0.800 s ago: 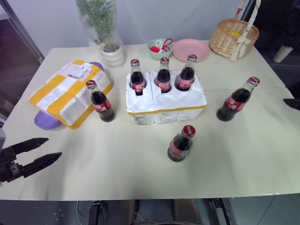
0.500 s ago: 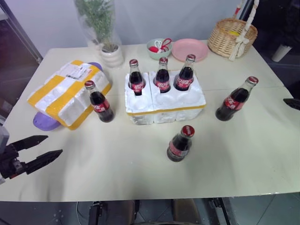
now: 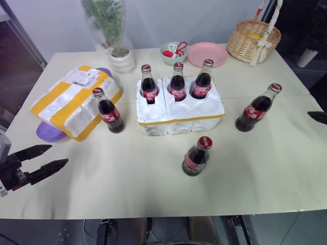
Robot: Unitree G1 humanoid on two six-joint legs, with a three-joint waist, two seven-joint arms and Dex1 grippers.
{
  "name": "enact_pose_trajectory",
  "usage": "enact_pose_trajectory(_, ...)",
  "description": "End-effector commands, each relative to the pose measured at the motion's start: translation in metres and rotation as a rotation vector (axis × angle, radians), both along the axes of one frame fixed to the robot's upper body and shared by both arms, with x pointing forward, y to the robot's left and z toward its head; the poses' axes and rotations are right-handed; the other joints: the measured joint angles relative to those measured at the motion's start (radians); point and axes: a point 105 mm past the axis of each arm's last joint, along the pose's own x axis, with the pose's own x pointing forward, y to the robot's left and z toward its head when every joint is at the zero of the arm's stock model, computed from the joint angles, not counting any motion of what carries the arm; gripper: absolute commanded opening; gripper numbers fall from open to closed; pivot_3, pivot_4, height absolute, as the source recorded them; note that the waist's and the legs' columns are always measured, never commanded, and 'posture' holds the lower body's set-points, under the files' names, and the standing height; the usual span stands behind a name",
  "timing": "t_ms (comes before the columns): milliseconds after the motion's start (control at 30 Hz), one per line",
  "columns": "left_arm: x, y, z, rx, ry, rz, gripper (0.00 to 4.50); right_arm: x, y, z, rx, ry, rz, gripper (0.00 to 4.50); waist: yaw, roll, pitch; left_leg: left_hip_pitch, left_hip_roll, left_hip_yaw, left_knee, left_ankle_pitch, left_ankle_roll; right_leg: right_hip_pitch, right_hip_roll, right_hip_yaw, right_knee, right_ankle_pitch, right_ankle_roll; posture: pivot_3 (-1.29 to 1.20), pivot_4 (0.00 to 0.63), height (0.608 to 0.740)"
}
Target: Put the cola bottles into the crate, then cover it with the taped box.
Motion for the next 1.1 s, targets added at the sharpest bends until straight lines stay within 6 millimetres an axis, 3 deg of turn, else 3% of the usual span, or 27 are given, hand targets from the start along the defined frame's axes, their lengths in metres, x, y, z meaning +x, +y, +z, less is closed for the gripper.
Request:
enact_pose_trajectory(33, 0.001, 0.000, 0.005, 0.014, -0.017, -0.009, 4.43, 0.002, -0.002, 0.017, -0.039, -0.083, -0.012, 4.50, 0.000, 0.000, 0.000, 0.000, 0.000, 0.000, 0.000, 0.000, 0.000, 0.000, 0.000, 0.000, 0.000, 0.000, 0.000, 0.00, 0.150, 0.737)
enact_pose_trajectory(233, 0.012, -0.008, 0.023, -0.048, -0.087, -0.017, 4.43, 0.000, -0.004, 0.022, -0.052, -0.086, -0.021, 4.50, 0.000, 0.000, 0.000, 0.000, 0.000, 0.000, 0.000, 0.000, 0.000, 0.000, 0.000, 0.000, 0.001, 0.000, 0.000, 0.00, 0.150, 0.737)
enact_pose_trajectory(333, 0.020, -0.013, 0.049, -0.129, -0.157, -0.040, 4.43, -0.010, 0.000, 0.051, -0.018, -0.102, 0.036, 4.50, 0.001, 0.001, 0.000, 0.000, 0.000, 0.000, 0.002, 0.000, 0.000, 0.000, 0.000, 0.000, 0.001, 0.000, 0.000, 0.00, 0.150, 0.737)
enact_pose_trajectory(433, 0.030, -0.018, 0.061, -0.133, -0.182, -0.071, 4.43, -0.020, 0.015, 0.087, 0.021, -0.120, 0.141, 4.50, 0.000, 0.004, 0.001, 0.000, 0.000, 0.000, 0.002, 0.000, 0.000, 0.000, 0.000, 0.000, 0.002, 0.000, 0.001, 0.00, 0.150, 0.737)
enact_pose_trajectory(533, 0.046, -0.026, 0.057, -0.110, -0.179, -0.090, 4.43, -0.029, 0.041, 0.117, 0.051, -0.127, 0.283, 4.50, -0.001, 0.006, 0.001, 0.000, 0.000, 0.000, 0.001, 0.000, 0.000, 0.000, 0.001, 0.001, 0.002, 0.000, 0.001, 0.00, 0.150, 0.737)
enact_pose_trajectory(633, 0.064, -0.040, 0.041, -0.104, -0.147, -0.120, 4.43, -0.042, 0.087, 0.148, 0.087, -0.143, 0.471, 4.50, -0.001, 0.006, 0.001, 0.000, 0.002, 0.000, 0.002, 0.000, 0.000, 0.000, 0.003, 0.001, 0.002, 0.000, 0.001, 0.00, 0.150, 0.737)
enact_pose_trajectory(733, 0.083, -0.047, 0.020, -0.043, -0.128, -0.100, 4.43, -0.053, 0.130, 0.163, 0.090, -0.129, 0.632, 4.50, -0.003, 0.005, 0.001, 0.000, 0.005, 0.000, 0.002, 0.000, -0.001, -0.001, 0.007, 0.003, 0.001, 0.002, 0.000, 0.00, 0.150, 0.737)
enact_pose_trajectory(900, 0.111, -0.052, 0.013, -0.033, -0.202, -0.038, 4.43, -0.070, 0.187, 0.164, 0.077, -0.092, 0.824, 4.50, 0.008, 0.004, 0.002, -0.001, 0.012, 0.000, 0.005, -0.002, -0.004, -0.003, 0.014, 0.003, 0.002, 0.003, -0.003, 0.00, 0.150, 0.737)
enact_pose_trajectory(1100, 0.129, -0.070, 0.013, -0.095, -0.260, -0.041, 4.43, -0.090, 0.228, 0.149, 0.074, -0.016, 0.988, 4.50, 0.029, 0.004, 0.001, -0.007, 0.011, 0.000, 0.011, -0.002, -0.004, -0.007, 0.014, 0.003, 0.003, 0.007, -0.003, 0.00, 0.150, 0.737)
